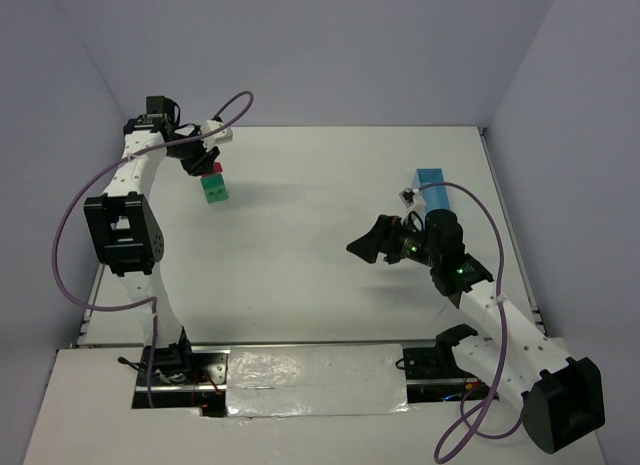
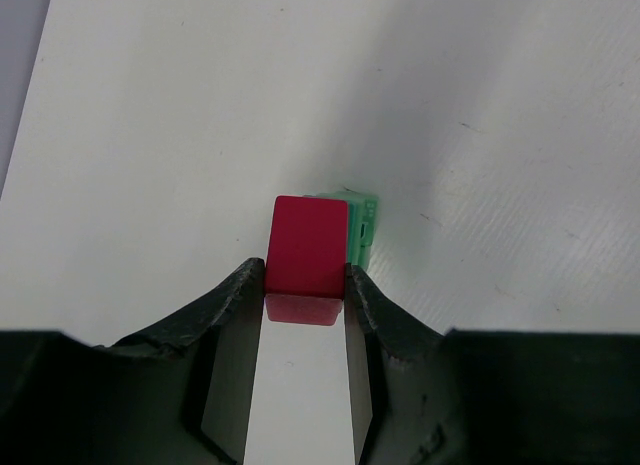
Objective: Build the wood block tower
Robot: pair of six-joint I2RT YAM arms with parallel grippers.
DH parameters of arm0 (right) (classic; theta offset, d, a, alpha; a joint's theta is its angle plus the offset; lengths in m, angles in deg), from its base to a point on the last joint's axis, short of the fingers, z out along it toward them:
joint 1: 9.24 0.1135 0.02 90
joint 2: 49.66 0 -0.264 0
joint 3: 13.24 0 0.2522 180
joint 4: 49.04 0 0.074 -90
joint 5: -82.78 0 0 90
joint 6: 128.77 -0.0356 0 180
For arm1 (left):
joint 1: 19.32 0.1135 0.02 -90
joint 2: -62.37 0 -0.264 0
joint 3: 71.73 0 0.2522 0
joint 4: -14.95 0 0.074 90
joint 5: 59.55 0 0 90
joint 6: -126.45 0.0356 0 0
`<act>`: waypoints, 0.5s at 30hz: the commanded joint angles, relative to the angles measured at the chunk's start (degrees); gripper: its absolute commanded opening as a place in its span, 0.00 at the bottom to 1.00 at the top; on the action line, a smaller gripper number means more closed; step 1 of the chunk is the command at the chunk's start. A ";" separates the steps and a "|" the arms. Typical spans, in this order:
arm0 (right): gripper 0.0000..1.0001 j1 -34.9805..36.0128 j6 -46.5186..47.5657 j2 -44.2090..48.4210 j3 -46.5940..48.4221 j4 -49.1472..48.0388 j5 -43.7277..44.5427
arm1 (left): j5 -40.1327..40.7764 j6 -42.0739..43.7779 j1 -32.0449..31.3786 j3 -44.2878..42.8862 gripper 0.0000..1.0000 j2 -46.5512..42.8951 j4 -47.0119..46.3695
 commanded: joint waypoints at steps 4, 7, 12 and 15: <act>1.00 -0.30 0.26 0.79 -0.58 -3.34 -0.83 | -0.29 0.57 -0.22 -1.81 0.23 1.17 0.75; 1.00 -0.30 0.26 1.05 -0.67 -3.34 -0.91 | -0.03 0.66 -0.13 -1.37 0.25 1.35 0.67; 1.00 -0.21 0.26 0.87 -0.75 -3.52 -1.09 | 0.24 0.48 -0.13 -1.19 0.30 1.78 0.66; 1.00 -0.30 0.00 0.87 -1.02 -3.87 -1.35 | -0.02 0.22 0.05 -0.93 0.34 1.96 0.49</act>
